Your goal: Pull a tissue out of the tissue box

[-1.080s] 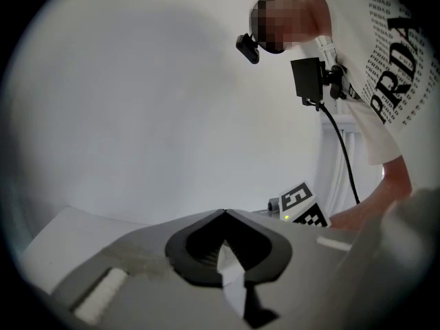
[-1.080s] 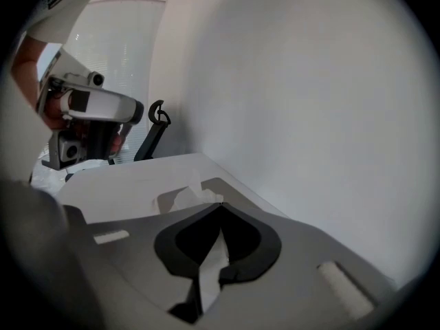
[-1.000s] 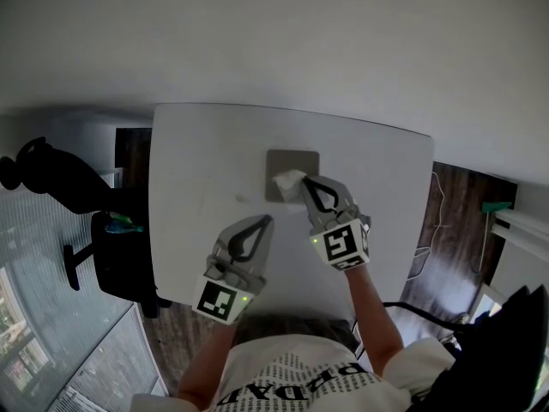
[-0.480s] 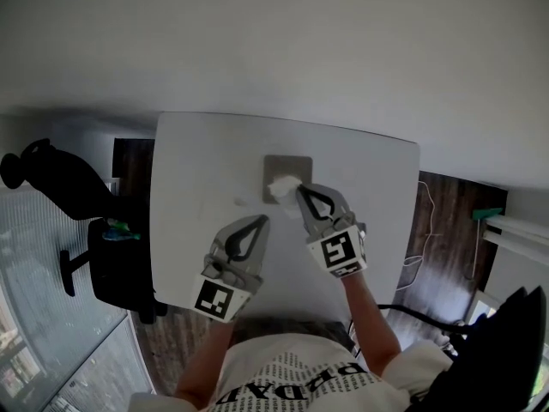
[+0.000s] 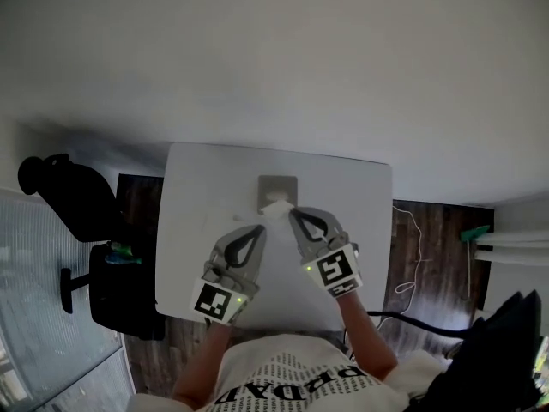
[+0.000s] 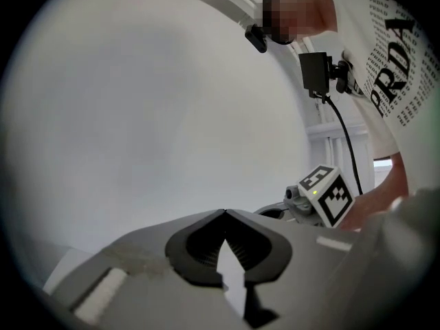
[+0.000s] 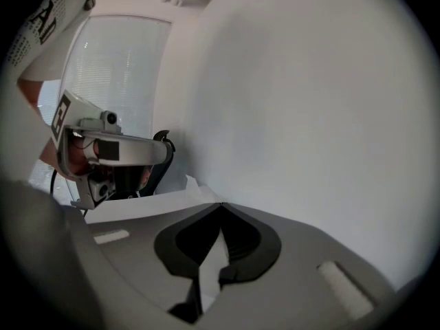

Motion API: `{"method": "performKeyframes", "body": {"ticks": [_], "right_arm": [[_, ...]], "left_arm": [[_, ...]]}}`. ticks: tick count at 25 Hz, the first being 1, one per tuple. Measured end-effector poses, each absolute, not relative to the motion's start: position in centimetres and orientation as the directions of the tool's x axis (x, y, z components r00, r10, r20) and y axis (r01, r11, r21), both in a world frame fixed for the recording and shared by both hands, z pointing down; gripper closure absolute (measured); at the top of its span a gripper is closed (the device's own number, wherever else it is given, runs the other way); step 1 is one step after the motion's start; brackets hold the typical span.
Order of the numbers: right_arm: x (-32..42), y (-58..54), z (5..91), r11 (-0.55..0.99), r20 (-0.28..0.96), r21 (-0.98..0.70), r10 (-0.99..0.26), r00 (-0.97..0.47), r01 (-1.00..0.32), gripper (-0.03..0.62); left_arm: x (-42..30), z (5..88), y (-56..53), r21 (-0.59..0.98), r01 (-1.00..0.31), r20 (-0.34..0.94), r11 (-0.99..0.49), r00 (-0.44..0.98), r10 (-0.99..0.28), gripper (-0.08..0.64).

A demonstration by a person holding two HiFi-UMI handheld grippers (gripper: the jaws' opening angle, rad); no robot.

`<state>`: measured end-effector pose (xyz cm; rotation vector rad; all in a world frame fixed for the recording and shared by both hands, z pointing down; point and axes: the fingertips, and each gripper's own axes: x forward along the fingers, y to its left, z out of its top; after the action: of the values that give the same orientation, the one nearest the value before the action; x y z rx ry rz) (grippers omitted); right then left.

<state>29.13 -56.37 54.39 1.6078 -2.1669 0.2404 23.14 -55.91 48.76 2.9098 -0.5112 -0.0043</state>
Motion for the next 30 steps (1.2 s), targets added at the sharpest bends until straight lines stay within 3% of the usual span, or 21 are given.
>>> {"method": "performKeyframes", "body": {"ticks": [16, 30], "right_arm": [[24.1, -46.2, 43.3, 0.279, 0.302, 0.163, -0.927, -0.222, -0.946, 0.584], [23.0, -44.1, 38.8, 0.287, 0.241, 0.151, -0.939, -0.247, -0.946, 0.584]], "left_arm": [[20.2, 39.6, -45.2, 0.090, -0.299, -0.077, -0.950, 0.949, -0.306, 0.569], [18.7, 37.8, -43.3, 0.088, -0.302, -0.061, -0.949, 0.950, -0.307, 0.568]]}}
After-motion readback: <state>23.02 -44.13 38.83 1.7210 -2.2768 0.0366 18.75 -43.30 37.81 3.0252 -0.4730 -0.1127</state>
